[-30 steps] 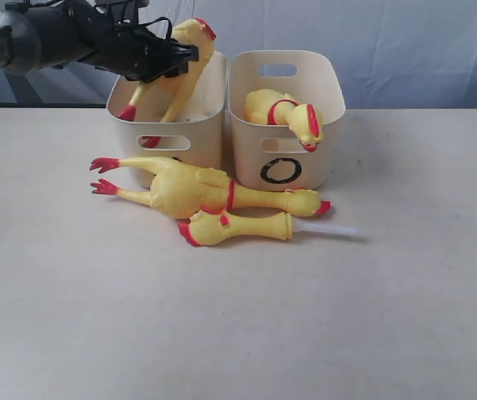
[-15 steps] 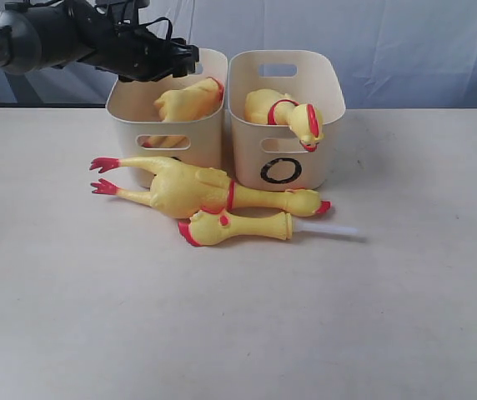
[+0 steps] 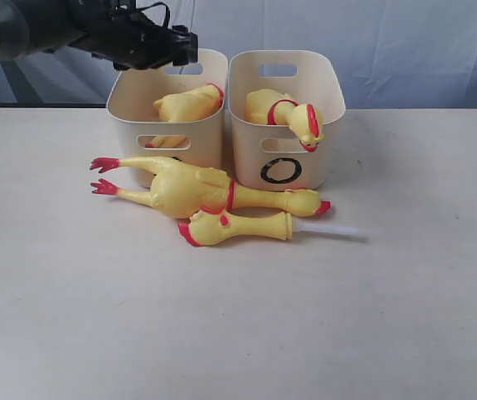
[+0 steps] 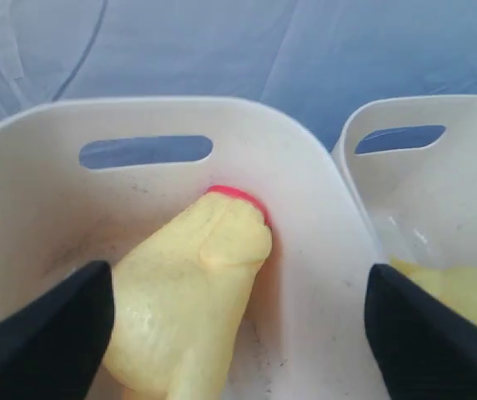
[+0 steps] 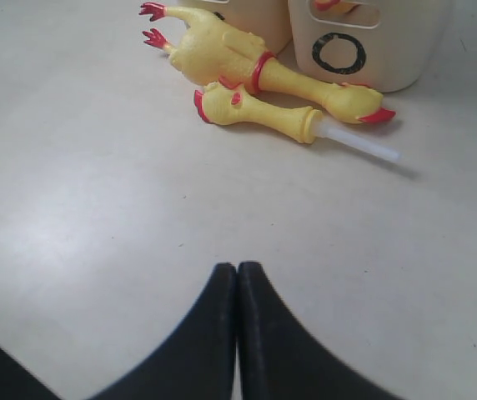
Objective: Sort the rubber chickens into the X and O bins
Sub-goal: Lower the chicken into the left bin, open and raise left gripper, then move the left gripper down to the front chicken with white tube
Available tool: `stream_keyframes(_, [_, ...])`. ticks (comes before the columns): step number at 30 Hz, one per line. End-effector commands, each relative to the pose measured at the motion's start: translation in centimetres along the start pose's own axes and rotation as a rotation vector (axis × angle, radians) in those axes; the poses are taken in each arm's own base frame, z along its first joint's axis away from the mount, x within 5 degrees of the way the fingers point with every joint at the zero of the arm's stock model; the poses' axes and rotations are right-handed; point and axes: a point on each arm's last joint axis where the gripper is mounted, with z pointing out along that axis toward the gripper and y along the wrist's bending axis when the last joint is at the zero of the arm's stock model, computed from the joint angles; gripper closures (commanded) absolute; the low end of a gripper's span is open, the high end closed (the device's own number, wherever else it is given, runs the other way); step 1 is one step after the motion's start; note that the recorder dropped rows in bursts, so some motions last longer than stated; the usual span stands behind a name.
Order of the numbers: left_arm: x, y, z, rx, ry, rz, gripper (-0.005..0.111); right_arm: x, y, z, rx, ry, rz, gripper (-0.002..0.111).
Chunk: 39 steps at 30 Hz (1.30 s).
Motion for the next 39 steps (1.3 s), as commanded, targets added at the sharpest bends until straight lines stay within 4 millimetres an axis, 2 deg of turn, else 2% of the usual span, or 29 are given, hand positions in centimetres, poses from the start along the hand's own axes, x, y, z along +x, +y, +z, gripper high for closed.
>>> stream_keyframes(1, [-2.9, -1.8, -3.9, 0.034, -0.051, 0.083, 0.030, 0.1, -0.1, 0.0, 0.010, -0.005, -0.010, 0.109])
stream_keyframes(3, [-3.5, -2.5, -5.3, 0.054, -0.034, 0.111, 0.033, 0.1, -0.1, 0.0, 0.010, -0.005, -0.010, 0.109])
stream_keyframes(6, [-3.6, -3.1, -6.9, 0.072, 0.030, 0.214, 0.047, 0.1, -0.1, 0.0, 0.011, -0.005, -0.011, 0.109])
stream_keyframes(12, [-2.6, -3.4, -9.2, 0.075, 0.236, 0.320, 0.076, 0.1, -0.1, 0.0, 0.011, -0.005, -0.011, 0.109])
stream_keyframes(15, [-1.9, -3.6, -10.0, 0.100, 0.335, 0.324, 0.084, 0.1, -0.1, 0.0, 0.011, -0.005, -0.011, 0.109])
stream_keyframes(21, [-0.4, -3.7, -10.9, 0.145, 0.520, 0.328, 0.084, 0.1, -0.1, 0.0, 0.011, -0.005, -0.011, 0.109])
stream_keyframes(24, [0.0, -4.6, -11.6, 0.160, 0.545, 0.346, 0.084, 0.1, -0.1, 0.0, 0.011, -0.003, -0.011, 0.109])
stream_keyframes(31, [2.0, -8.8, -14.2, 0.099, 0.550, 0.587, 0.084, 0.1, -0.1, 0.0, 0.011, -0.003, -0.011, 0.109])
stream_keyframes(36, [3.9, -10.5, -15.2, 0.084, 0.535, 0.693, 0.084, 0.1, -0.1, 0.0, 0.011, -0.003, -0.011, 0.109])
stream_keyframes(39, [6.5, -12.6, -15.8, 0.083, 0.524, 0.826, 0.084, 0.1, -0.1, 0.0, 0.011, -0.003, -0.011, 0.109])
